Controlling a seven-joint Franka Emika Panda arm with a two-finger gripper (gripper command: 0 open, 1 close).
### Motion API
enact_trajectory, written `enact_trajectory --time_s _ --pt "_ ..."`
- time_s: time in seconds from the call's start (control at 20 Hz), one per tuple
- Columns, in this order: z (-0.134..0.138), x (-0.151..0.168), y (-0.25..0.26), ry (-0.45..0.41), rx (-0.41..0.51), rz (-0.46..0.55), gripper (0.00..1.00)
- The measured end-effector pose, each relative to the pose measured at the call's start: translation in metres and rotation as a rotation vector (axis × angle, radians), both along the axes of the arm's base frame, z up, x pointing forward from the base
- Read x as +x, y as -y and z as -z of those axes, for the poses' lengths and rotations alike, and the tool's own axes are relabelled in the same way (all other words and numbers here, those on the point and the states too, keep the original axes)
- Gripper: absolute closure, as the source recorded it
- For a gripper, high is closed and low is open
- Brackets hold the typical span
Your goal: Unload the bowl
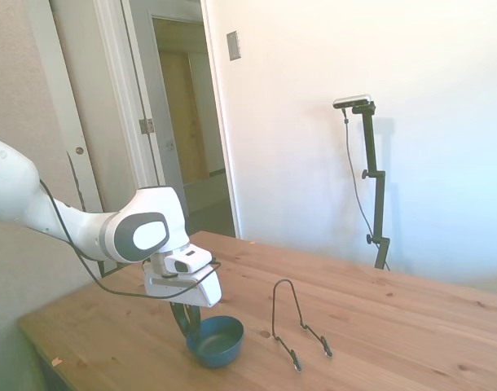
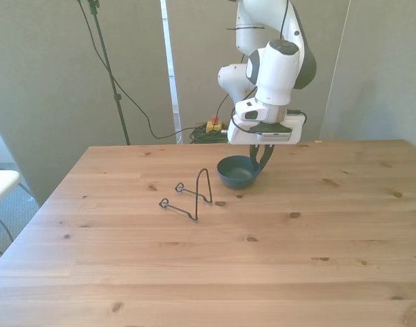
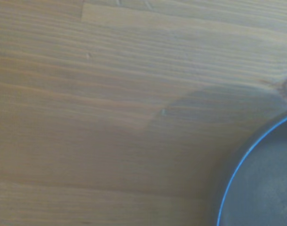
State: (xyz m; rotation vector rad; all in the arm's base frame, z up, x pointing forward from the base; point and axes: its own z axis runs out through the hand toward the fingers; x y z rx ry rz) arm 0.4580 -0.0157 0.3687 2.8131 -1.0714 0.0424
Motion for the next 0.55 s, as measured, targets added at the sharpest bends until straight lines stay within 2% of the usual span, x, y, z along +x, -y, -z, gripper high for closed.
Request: enact_trajectory --time_s 0.2,0.55 --pt "-0.011 -0.004 -0.006 0.013 -0.027 0.095 0.00" --pt "-0.046 -0.031 -0.024 0.092 -0.086 0.235 0.00"
